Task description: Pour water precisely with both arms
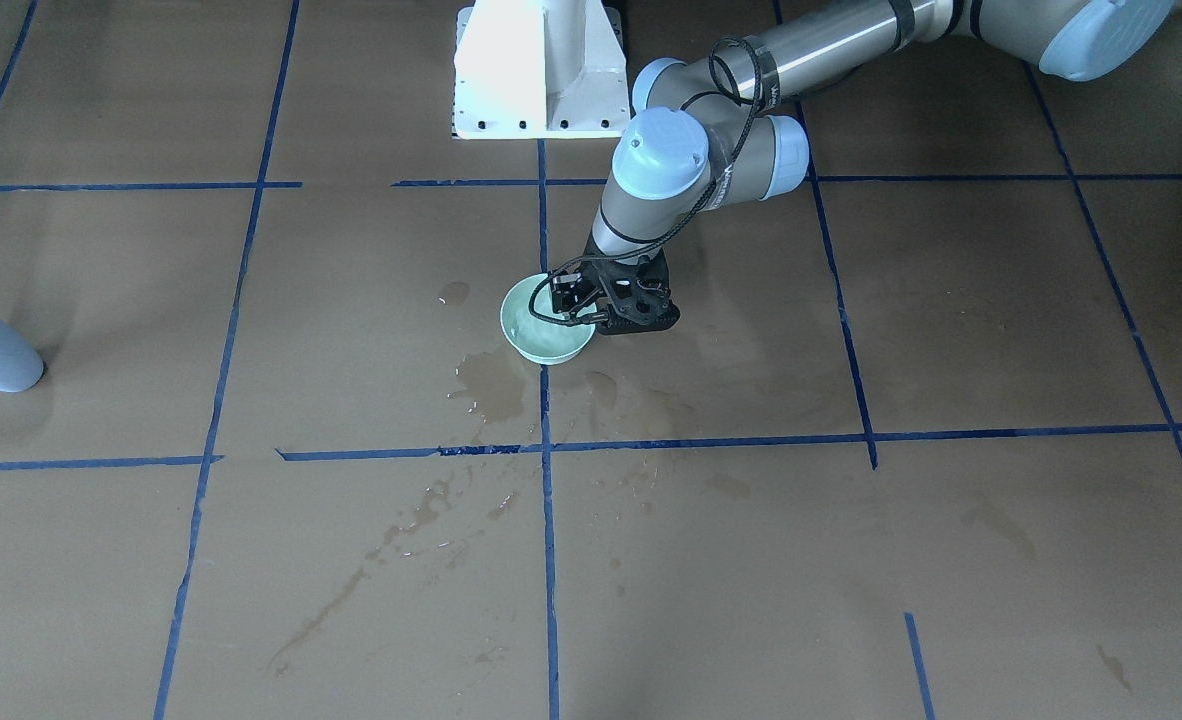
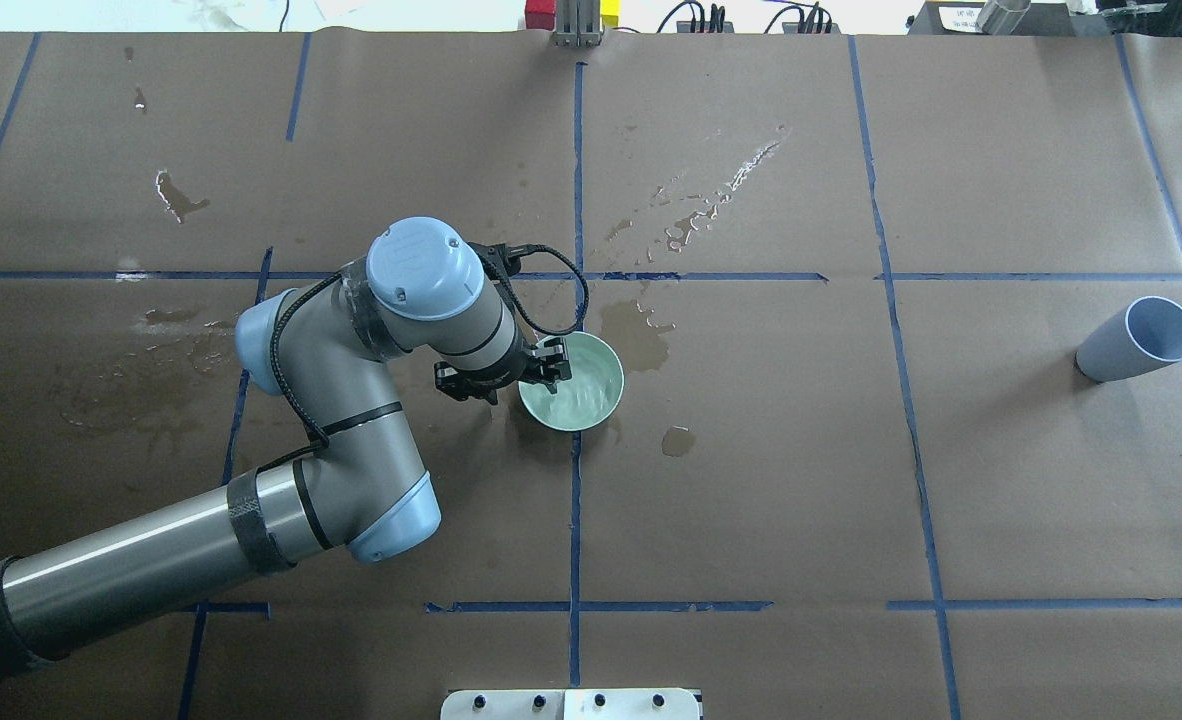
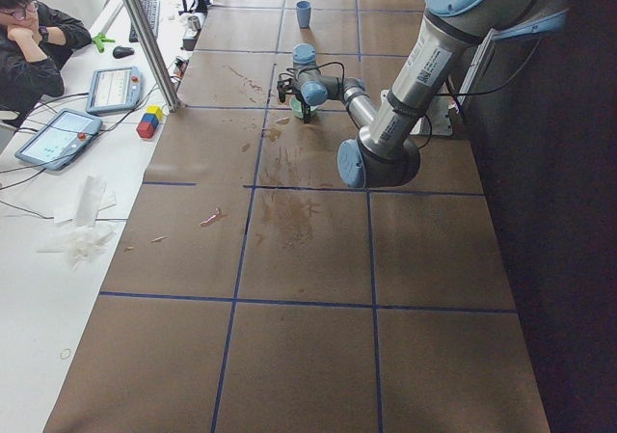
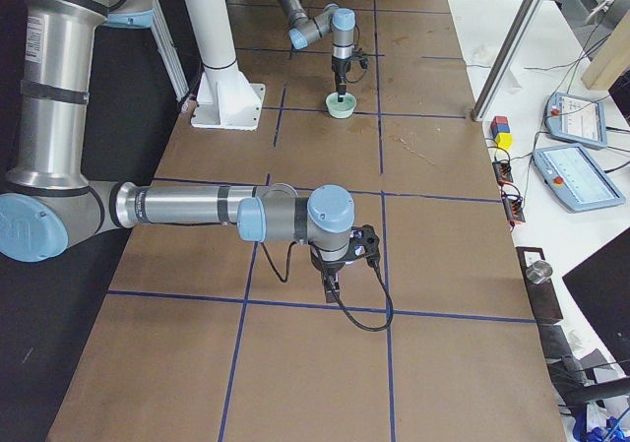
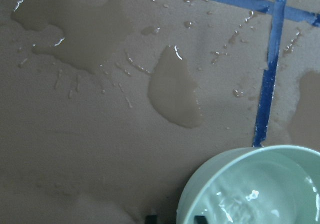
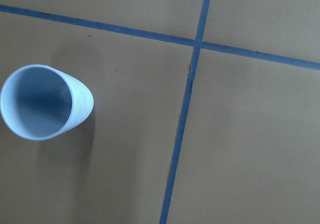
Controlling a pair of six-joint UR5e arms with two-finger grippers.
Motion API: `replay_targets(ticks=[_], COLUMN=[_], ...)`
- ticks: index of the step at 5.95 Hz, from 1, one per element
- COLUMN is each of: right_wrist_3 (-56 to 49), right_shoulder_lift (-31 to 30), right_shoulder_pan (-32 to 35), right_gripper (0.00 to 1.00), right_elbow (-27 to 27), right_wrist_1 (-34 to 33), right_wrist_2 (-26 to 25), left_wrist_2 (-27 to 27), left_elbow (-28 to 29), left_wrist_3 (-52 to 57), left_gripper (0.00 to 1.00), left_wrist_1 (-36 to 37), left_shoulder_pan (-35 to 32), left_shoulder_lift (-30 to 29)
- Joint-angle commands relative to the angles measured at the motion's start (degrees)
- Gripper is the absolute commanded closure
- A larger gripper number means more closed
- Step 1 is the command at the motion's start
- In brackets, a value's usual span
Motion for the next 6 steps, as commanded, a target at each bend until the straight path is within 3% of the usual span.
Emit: replay_targets(ticks=[1,2,4,6], right_wrist_3=[0.12,0.12,0.21,9.04], right_shoulder_lift=[0.36,0.45,0.63,1.25], right_shoulder_pan=[0.0,0.0,-0.43,-2.27], right_gripper=[0.0,0.0,0.0,0.01], right_elbow=[1.1,2.51,3.22,6.54], right_wrist_1=[0.04,-0.04,0.04,1.17], right_wrist_2=[0.06,0.24,2.86,6.1], left_wrist_2=[-1.26,-4.75,-6.54,-8.38], left_elbow=[-3.73,-7.93,-18.47,-21.16], left_wrist_3=[1.28,4.34,15.03,19.4], left_gripper=[0.0,0.0,0.0,0.0], left_wrist_1=[1.41,4.38,12.28,14.51], left_shoulder_pan=[-3.15,-5.96,-10.89,-12.93], left_shoulder_lift=[1.04,3.58,10.6,12.57])
